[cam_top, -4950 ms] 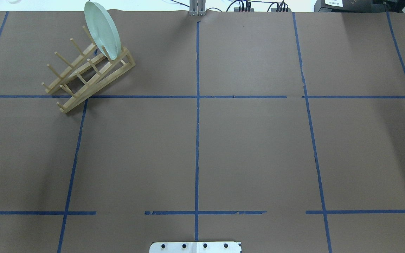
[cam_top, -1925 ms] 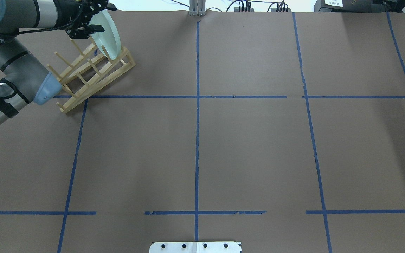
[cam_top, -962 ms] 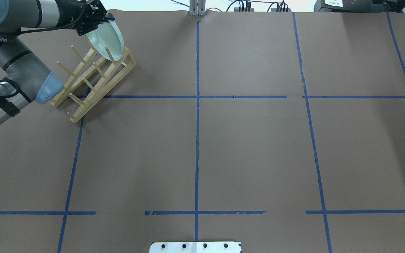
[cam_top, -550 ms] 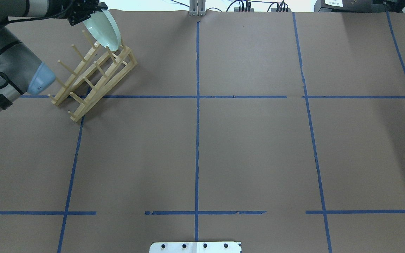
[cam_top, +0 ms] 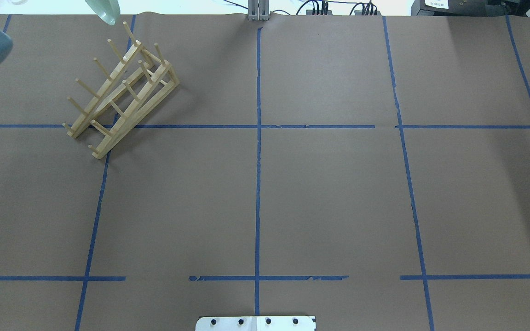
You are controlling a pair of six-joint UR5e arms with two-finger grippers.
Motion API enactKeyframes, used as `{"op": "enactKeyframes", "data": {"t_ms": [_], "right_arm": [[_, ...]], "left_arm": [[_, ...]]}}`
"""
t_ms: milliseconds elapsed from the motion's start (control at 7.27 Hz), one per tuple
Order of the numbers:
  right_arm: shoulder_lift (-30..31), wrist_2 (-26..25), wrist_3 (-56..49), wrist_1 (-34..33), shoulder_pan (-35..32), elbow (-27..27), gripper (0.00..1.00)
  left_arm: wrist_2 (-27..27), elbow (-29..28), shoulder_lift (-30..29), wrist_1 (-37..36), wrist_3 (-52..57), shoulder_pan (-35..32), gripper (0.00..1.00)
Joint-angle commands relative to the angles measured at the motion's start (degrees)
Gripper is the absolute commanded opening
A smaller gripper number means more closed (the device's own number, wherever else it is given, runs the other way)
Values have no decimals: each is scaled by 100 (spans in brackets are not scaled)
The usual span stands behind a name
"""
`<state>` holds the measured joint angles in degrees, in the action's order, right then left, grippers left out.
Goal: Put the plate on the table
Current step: 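Close the left gripper on the plate rim and lift it upward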
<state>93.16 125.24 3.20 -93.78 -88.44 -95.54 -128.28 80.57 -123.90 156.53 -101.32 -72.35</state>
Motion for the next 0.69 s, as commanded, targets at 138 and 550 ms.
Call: {"op": "enactKeyframes", "data": {"t_ms": [138,550], "right_arm": [[0,0,-4,0,-7,0,100],[0,0,5,0,2,0,100]], "left_arm": [[-891,1675,6,-2110,399,-235,0],[-351,2672,-474,-4762,1805,561,0]]}}
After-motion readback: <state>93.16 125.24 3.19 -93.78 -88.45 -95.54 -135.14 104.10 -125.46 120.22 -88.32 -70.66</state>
